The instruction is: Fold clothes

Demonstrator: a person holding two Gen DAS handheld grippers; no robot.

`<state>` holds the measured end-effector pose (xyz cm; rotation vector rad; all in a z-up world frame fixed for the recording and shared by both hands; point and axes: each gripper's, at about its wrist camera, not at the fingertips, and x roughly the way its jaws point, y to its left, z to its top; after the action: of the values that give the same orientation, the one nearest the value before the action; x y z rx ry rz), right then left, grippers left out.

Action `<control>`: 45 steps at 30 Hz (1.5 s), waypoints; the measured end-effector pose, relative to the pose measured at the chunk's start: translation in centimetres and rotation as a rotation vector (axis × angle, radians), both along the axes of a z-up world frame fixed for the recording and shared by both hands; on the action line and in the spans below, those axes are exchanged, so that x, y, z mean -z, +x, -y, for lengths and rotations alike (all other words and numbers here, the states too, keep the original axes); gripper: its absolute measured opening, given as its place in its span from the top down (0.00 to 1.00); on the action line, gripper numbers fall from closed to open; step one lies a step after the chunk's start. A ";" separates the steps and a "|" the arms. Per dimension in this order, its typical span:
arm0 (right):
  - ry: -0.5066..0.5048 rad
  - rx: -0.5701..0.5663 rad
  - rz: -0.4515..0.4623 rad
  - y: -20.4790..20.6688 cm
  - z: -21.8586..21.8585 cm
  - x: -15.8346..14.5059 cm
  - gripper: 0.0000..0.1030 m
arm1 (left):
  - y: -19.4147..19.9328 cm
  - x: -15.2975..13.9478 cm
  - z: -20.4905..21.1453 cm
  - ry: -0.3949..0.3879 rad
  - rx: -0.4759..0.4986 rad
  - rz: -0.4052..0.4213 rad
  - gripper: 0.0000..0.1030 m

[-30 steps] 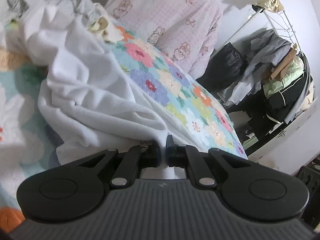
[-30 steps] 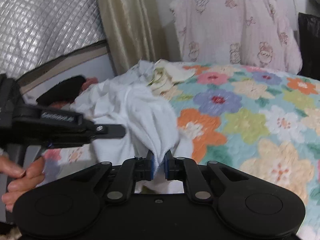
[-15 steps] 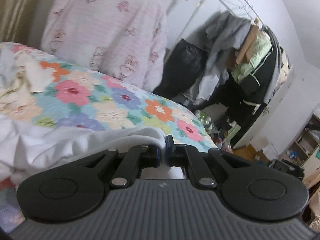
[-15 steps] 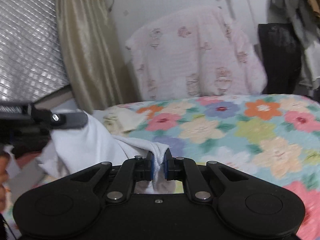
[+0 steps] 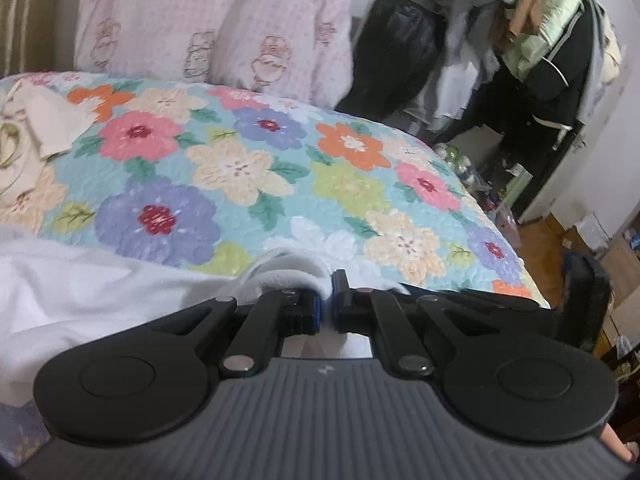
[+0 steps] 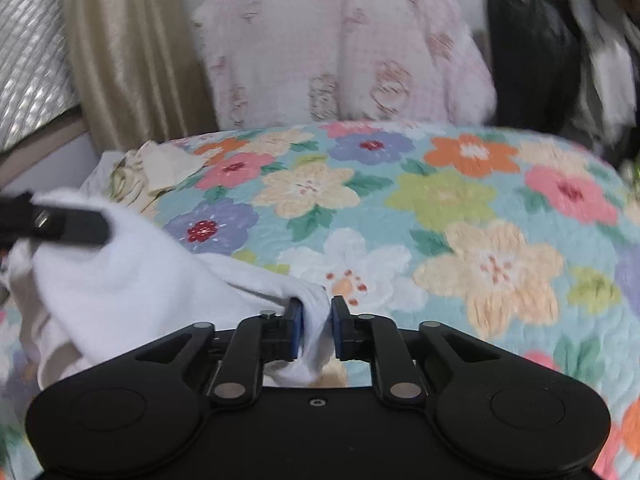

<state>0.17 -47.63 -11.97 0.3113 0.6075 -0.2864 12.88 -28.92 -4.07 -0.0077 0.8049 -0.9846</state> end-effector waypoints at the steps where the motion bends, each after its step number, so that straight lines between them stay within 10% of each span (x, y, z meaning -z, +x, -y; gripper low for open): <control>1: 0.031 0.007 0.000 -0.2 0.2 -0.1 0.83 | 0.2 0.1 -0.5 -0.002 -0.012 -0.007 0.95; 11: 0.130 -0.056 0.138 -4.7 -3.1 -2.5 0.59 | 1.7 1.1 -3.7 -0.086 -0.115 -0.064 0.95; 20: 0.233 -0.160 0.045 -1.8 -7.1 2.7 0.31 | 1.8 0.5 -5.4 -0.162 -0.242 -0.008 0.94; 24: 0.105 -0.198 0.007 1.5 -9.5 3.3 0.23 | 2.9 0.8 -6.7 -0.170 -0.246 -0.068 0.93; 26: 0.009 -0.206 -0.003 2.7 -10.1 2.6 0.33 | 3.0 0.8 -7.5 -0.153 -0.255 -0.056 0.93; 28: -0.041 -0.194 -0.004 3.3 -10.0 1.2 0.80 | 2.5 0.5 -8.1 -0.090 -0.288 -0.041 0.93; 34: -0.071 -0.203 0.041 3.8 -8.1 -4.5 0.83 | -1.1 -0.6 -11.0 -0.096 -0.320 -0.054 0.88; 42: -0.031 -0.220 -0.005 3.3 -6.0 -9.7 0.85 | -8.6 1.7 -14.1 -0.171 -0.369 -0.056 0.55; 45: -0.308 -0.167 -0.033 3.3 -7.3 -12.3 0.87 | -9.5 3.5 -12.5 -0.167 -0.340 -0.020 0.53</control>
<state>3.43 -40.31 0.29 -0.0411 0.6080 -0.2210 3.41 -16.41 -7.56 -0.2896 0.7090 -0.7264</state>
